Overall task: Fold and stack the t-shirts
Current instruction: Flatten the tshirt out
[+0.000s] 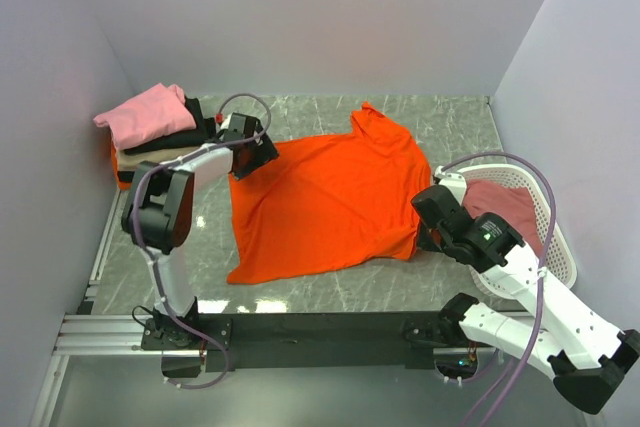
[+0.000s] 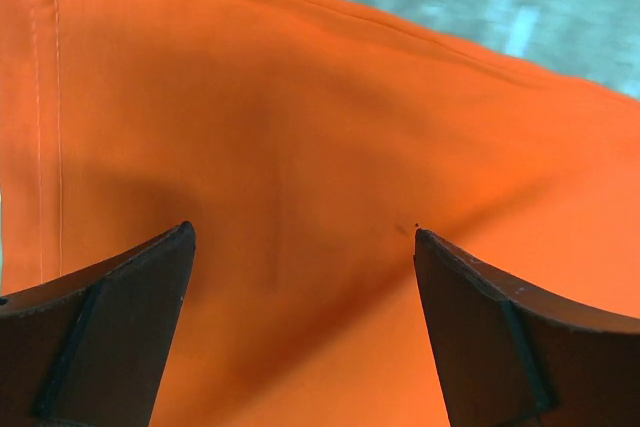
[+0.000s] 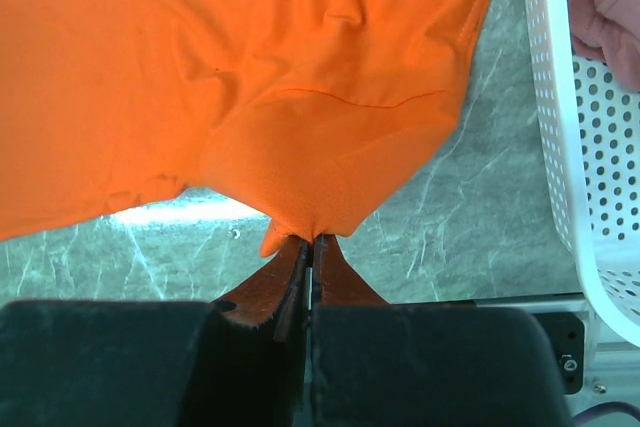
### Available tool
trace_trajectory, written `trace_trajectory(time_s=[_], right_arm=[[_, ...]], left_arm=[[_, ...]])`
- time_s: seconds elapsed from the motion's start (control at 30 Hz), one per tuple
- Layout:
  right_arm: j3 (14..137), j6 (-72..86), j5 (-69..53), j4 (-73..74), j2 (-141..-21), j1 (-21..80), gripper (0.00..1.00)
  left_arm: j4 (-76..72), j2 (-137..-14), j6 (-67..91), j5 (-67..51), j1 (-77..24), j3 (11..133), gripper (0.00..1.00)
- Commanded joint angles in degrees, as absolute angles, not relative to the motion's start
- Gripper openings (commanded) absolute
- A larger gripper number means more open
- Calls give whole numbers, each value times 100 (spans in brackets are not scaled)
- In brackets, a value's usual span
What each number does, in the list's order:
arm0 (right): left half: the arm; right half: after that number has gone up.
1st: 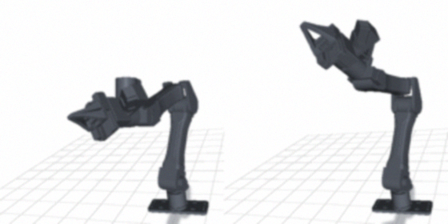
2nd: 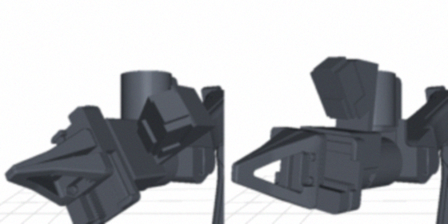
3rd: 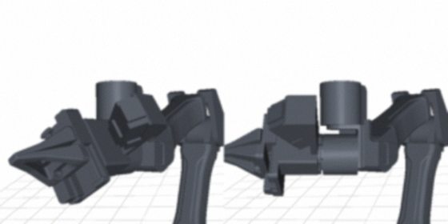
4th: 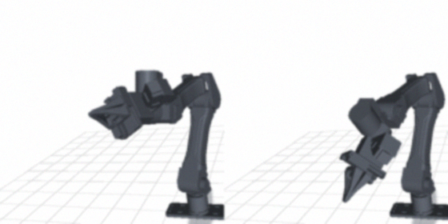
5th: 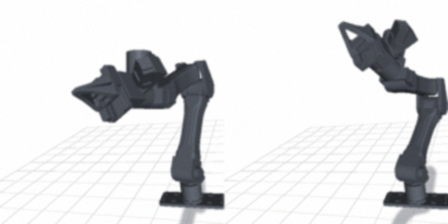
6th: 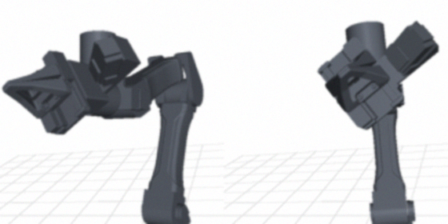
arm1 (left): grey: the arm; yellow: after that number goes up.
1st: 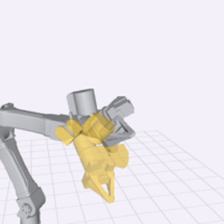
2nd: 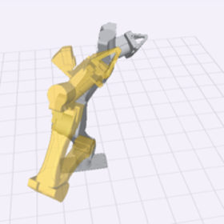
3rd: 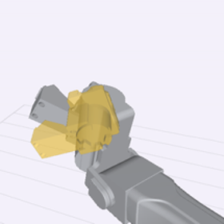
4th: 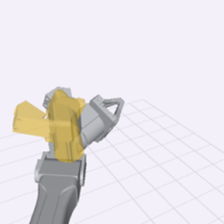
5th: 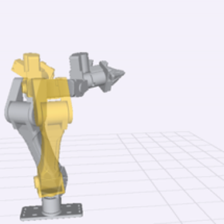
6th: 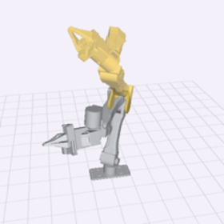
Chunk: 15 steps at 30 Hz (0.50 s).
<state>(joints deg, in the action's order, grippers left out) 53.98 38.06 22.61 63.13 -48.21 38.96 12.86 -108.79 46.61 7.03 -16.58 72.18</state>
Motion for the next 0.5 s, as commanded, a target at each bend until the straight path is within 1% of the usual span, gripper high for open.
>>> trace_trajectory(time_s=[0.0,0.13,0.47], right_arm=[[5502,3893,2347,6187,-4729,3876,0],[5511,3911,2329,6161,-4755,3885,0],[5555,3876,2303,6029,-5027,3876,0]], left_arm=[[1406,-11275,4447,773,-1573,7689,96],[1555,-11654,4395,914,-1459,8006,96],[2021,-12769,4201,809,-1143,9096,96]])
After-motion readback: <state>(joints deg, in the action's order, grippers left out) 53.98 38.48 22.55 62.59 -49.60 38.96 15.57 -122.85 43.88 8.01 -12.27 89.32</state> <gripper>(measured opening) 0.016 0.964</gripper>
